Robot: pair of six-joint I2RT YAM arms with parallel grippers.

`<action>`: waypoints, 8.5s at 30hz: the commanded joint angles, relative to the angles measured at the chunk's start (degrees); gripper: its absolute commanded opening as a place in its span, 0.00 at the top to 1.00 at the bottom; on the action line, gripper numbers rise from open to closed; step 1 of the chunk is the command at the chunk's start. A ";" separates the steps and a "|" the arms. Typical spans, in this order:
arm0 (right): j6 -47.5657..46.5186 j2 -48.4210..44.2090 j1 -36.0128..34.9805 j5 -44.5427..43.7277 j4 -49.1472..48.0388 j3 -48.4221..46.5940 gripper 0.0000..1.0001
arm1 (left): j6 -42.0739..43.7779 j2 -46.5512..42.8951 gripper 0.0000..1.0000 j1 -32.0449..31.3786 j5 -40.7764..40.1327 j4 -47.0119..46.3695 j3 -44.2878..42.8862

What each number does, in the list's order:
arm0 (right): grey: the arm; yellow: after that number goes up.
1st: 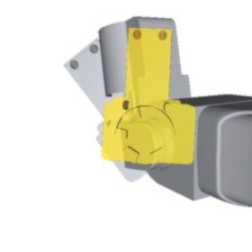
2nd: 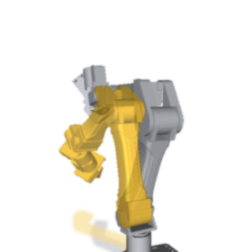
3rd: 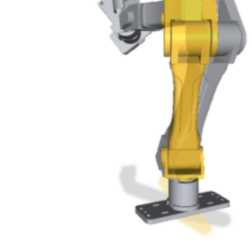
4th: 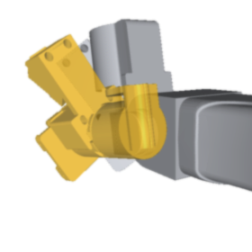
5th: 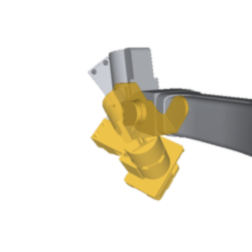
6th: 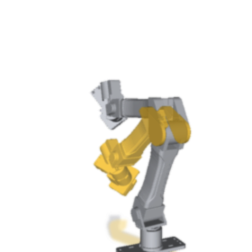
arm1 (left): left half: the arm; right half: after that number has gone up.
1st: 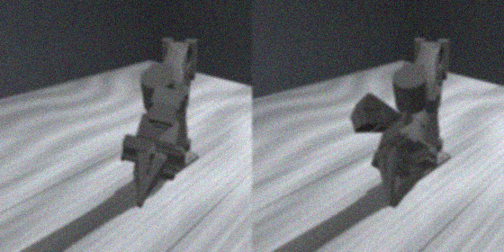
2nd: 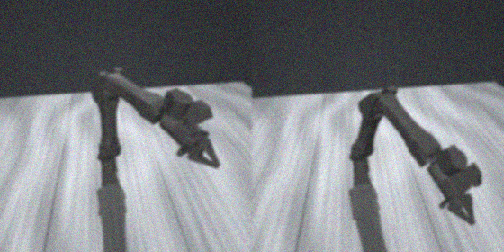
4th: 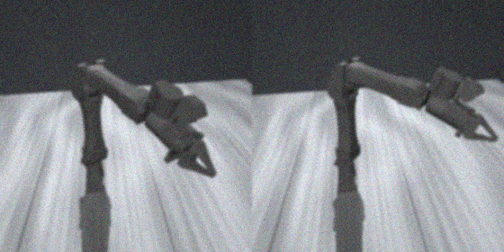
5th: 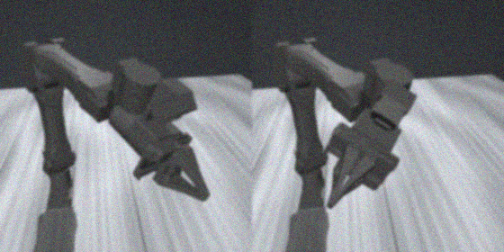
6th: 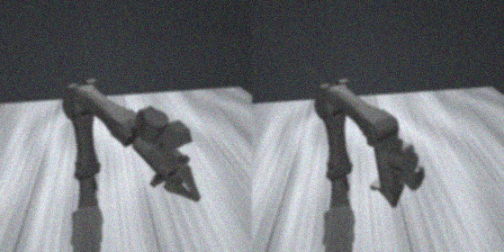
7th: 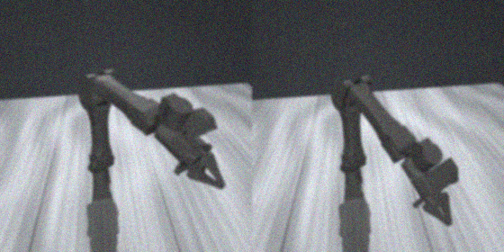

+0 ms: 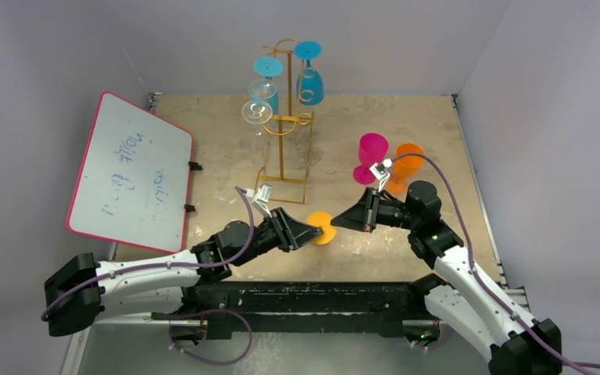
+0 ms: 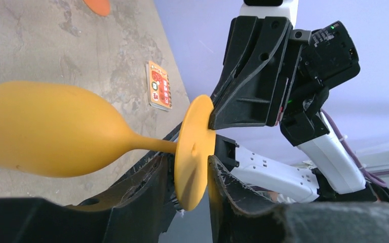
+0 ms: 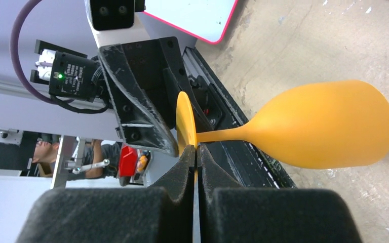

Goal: Take the wine glass off the wine glass rack

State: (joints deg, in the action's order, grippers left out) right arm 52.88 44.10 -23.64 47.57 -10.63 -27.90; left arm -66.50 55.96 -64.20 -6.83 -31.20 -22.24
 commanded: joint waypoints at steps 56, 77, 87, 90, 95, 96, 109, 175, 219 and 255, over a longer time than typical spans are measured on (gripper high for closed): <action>-23.52 1.42 -0.11 -16.09 8.85 -17.58 0.14 | 77.21 -20.81 1.00 -0.22 22.06 43.21 -11.69; -33.40 30.32 0.27 12.16 20.88 -39.65 0.25 | 102.38 -14.83 1.00 -0.22 24.31 61.87 -22.14; -40.02 37.91 -4.86 22.08 29.75 -43.68 0.49 | 101.77 -14.94 1.00 -0.21 21.68 60.51 -21.49; -38.96 35.98 -6.29 25.05 28.76 -42.29 0.50 | 102.04 -15.15 1.00 -0.22 20.61 60.47 -21.43; -34.05 33.16 -8.63 27.13 22.87 -39.13 0.57 | 102.89 -12.85 1.00 -0.22 21.59 60.38 -22.44; -34.01 33.02 -8.62 27.62 22.63 -38.81 0.59 | 103.39 -11.96 1.00 -0.22 21.43 60.93 -22.64; -31.09 30.87 -8.68 20.86 20.50 -35.24 1.00 | 99.19 -15.16 0.91 -0.19 20.91 57.86 -18.36; -9.33 -14.44 -8.68 -94.54 49.66 -24.42 1.00 | 26.03 -30.64 0.14 -0.22 -57.89 70.30 -21.31; -34.48 26.18 24.96 -69.55 30.79 -32.45 1.00 | 24.16 -32.71 0.14 -0.19 -54.00 73.15 -21.61; -35.88 14.40 24.96 -30.75 23.71 -35.72 0.35 | 25.06 -30.36 0.14 -0.21 -55.08 72.90 -22.08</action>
State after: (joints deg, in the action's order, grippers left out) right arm 16.82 61.82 1.30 -5.45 21.08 -60.42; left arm -42.28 26.70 -64.51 -60.10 42.57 -42.52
